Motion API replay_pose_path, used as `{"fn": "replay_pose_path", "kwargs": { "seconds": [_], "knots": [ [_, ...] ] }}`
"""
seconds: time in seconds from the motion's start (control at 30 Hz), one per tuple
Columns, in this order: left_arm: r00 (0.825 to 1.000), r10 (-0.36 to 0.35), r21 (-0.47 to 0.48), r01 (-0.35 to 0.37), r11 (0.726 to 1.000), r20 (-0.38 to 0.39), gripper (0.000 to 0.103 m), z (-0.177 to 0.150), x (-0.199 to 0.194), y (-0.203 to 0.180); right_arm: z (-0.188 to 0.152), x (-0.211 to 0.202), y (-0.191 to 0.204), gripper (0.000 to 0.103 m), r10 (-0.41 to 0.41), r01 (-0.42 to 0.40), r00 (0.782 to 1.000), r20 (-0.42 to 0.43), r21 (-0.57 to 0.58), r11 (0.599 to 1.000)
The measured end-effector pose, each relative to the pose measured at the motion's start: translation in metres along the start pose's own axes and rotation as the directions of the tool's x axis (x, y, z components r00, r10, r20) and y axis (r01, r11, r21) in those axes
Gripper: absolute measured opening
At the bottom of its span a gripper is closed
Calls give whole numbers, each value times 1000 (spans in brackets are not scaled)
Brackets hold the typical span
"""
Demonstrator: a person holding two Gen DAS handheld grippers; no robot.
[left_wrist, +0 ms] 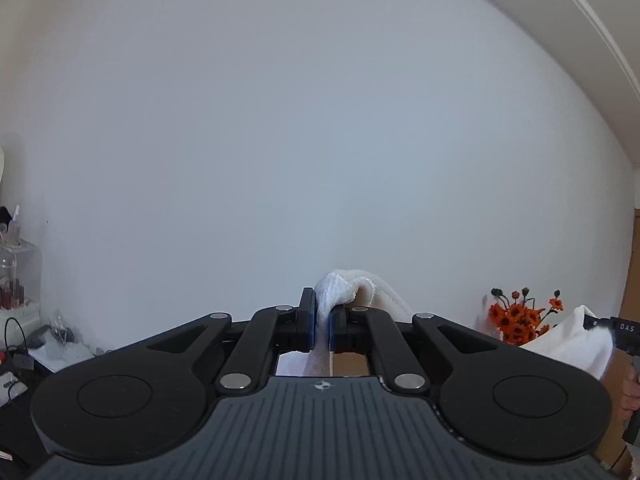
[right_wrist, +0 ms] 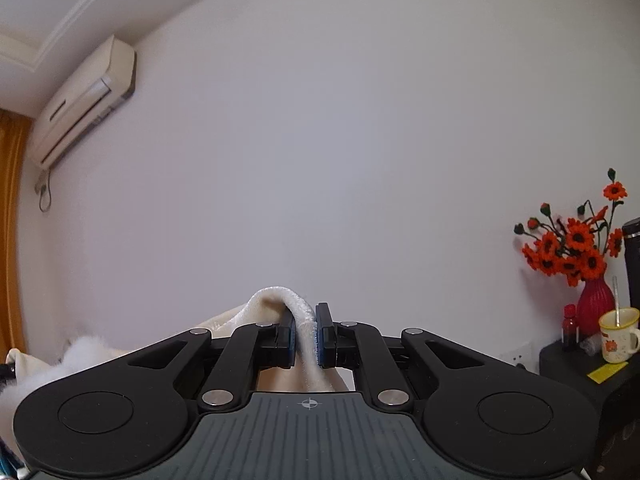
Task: Fold clothes
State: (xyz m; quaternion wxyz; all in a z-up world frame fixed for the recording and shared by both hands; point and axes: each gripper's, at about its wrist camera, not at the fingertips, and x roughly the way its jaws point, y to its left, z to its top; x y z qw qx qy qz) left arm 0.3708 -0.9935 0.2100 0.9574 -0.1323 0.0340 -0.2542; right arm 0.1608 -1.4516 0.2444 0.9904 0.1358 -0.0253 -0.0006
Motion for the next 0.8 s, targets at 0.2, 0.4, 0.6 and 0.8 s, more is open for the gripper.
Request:
{"fn": "replay_pose_path", "kwargs": {
  "seconds": [0.2, 0.4, 0.6, 0.8],
  "knots": [
    [992, -6, -26, 2, 1000, -129, 6, -24, 100, 36, -22, 75, 16, 8, -72, 70, 996, -56, -36, 997],
    [961, -21, -27, 14, 1000, -277, 7, -56, 206, 67, -60, 158, 5, 8, -224, 231, 962, -158, 26, 973],
    [911, -29, -41, 13, 999, -412, 7, -92, 272, 103, -110, 212, 4, 8, -338, 351, 896, -288, -7, 936],
    [869, -62, -122, 1, 993, -492, 7, -117, 283, 152, -150, 259, -4, 8, -371, 404, 858, -355, 20, 915]
  ]
}}
